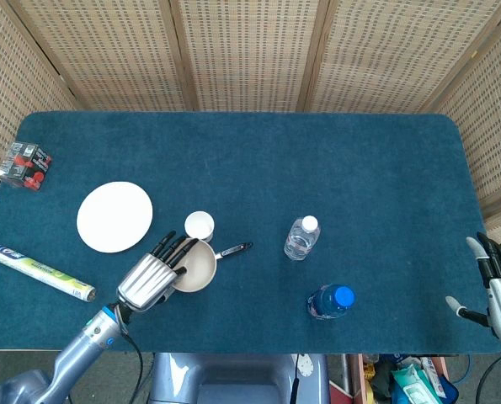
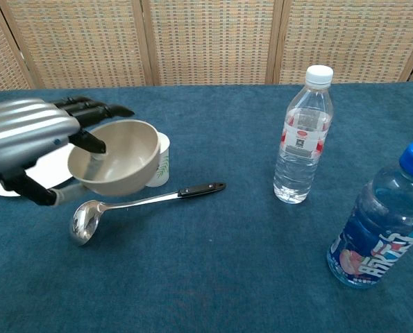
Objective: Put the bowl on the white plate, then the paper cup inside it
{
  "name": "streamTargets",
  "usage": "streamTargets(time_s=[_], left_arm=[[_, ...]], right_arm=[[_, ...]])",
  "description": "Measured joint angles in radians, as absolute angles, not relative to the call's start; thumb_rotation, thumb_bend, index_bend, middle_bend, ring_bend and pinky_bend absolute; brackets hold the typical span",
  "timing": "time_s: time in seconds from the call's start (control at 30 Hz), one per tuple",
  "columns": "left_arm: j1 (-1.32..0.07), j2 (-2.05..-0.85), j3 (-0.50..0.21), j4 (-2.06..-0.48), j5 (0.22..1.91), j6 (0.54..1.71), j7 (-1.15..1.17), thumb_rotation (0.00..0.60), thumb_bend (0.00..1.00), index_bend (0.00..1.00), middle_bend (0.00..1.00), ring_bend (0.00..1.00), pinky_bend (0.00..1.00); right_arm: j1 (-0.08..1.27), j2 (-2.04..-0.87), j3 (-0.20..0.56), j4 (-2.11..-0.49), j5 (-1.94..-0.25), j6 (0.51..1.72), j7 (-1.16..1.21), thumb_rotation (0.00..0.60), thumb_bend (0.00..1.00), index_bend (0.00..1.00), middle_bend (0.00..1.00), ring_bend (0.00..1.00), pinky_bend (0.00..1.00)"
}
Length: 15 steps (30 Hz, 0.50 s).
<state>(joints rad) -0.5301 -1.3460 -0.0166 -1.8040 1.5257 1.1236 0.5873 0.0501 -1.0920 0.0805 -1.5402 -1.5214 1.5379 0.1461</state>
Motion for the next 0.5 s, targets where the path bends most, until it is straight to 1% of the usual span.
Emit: streamTargets(time_s=[0.13,0.23,0.5], left_arm=[[-0.522,-1.248,-0.035,-1.822,1.515,1.144,0.53,0.6,0.46,0.65,0.0,0.0,0.0],[-0.519,-1.202,-0.049,-1.806,1.488,1.146,0.498,0.6,0.46,0.65,0.0,0.0,0.0],[-0.52,-1.176,-0.07,-1.693,1.406,1.116,0.439,0.6,0.46,0.65,0.0,0.0,0.0]], right_arm=[[0.052,-1.094,0.08,-1.541,-1.523,1.535,0.137,0.6,0.14,0.01,0.0,0.0,0.0],[0.054,-1.096,0.078,-1.543,-1.526,1.533,0.127,0.6,0.14,0.01,0.0,0.0,0.0],[0.055,-1.097,0.077,-1.549,-1.525,1.53,0.117,0.6,0.14,0.01,0.0,0.0,0.0]])
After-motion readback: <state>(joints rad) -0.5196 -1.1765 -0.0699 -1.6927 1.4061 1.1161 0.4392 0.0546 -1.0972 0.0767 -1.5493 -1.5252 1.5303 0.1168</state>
